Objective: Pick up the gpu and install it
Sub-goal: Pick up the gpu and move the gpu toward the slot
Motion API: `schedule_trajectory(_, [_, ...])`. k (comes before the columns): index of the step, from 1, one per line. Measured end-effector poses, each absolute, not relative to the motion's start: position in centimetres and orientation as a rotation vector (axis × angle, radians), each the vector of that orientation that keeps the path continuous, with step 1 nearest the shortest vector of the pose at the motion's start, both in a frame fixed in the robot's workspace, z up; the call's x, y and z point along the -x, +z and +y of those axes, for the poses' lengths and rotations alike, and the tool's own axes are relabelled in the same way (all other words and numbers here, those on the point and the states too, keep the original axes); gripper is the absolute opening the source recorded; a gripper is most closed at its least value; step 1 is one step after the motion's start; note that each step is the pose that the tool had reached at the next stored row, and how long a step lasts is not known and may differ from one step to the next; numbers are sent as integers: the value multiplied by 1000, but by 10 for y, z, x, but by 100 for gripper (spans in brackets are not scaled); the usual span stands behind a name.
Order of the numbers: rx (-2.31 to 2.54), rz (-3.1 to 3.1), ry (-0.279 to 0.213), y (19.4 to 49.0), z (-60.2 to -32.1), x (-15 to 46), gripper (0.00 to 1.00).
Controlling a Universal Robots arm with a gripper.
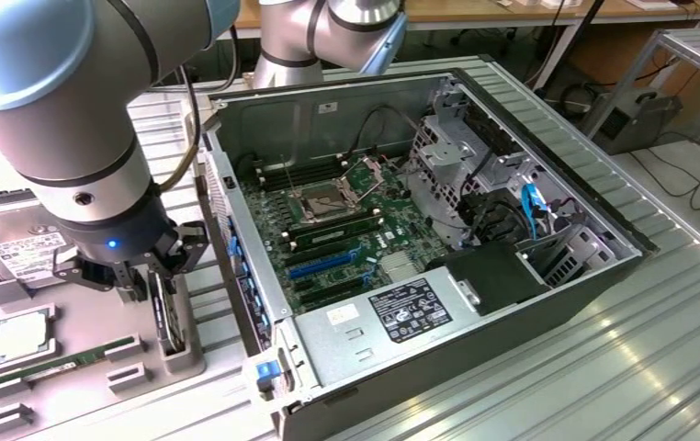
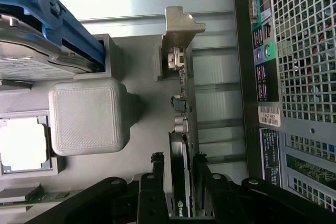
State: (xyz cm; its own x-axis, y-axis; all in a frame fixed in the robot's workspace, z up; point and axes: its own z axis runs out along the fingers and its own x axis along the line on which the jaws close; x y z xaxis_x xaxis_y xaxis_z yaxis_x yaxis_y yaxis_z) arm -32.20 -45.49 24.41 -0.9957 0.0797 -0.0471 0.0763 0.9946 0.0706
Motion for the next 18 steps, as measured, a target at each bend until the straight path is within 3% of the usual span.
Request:
schedule_trajectory(6, [-121,3087,107,244,-455,322,35])
schedule_trajectory(7, [-121,3087,107,244,-455,322,27])
schedule_trajectory(18, [-27,3092,109,244,-455,321,27])
